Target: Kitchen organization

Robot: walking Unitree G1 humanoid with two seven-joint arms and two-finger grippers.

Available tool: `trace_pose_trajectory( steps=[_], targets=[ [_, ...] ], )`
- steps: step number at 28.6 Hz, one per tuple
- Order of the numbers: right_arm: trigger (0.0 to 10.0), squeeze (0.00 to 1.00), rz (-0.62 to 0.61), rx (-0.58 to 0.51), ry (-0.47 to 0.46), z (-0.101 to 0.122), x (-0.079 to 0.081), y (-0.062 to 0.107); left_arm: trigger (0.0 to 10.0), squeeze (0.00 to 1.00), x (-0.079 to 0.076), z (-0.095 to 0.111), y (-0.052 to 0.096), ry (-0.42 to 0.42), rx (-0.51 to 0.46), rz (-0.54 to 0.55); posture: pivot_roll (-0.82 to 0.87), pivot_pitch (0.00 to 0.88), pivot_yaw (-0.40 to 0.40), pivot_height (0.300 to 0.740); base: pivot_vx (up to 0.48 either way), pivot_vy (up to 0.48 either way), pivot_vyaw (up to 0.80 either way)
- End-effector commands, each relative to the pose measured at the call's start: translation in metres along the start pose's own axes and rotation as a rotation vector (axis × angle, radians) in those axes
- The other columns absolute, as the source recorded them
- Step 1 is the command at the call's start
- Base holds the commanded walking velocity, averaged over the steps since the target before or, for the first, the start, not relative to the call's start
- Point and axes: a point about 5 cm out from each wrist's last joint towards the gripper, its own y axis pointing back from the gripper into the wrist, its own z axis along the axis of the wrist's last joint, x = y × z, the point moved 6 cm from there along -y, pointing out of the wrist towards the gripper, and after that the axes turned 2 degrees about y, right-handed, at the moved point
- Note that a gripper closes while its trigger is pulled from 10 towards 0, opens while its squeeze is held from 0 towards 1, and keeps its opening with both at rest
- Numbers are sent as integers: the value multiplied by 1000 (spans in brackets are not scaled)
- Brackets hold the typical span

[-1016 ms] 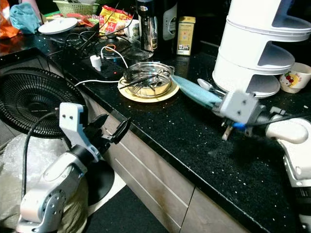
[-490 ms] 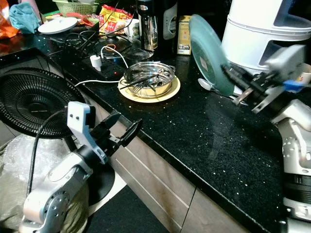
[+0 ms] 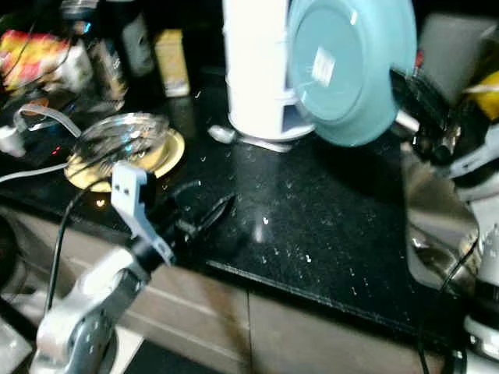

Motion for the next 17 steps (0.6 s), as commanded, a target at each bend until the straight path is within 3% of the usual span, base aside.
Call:
trace_pose_trajectory(
  steps=[1,9,17],
  targets=[
    [0,0,4,3,-4,1,1,1,10000,0,-1,-1,1,7,8,-10,16,0,-10,740,0,0,-800],
    [0,0,-73,141,65,-24,-12,2,10000,0,-7,0,0,20,5,-37,18,0,-10,740,0,0,-800],
    [0,0,-176,232,143,-41,-30,1,10000,0,0,3,-1,9,-4,-3,18,0,-10,740,0,0,-800]
  ],
)
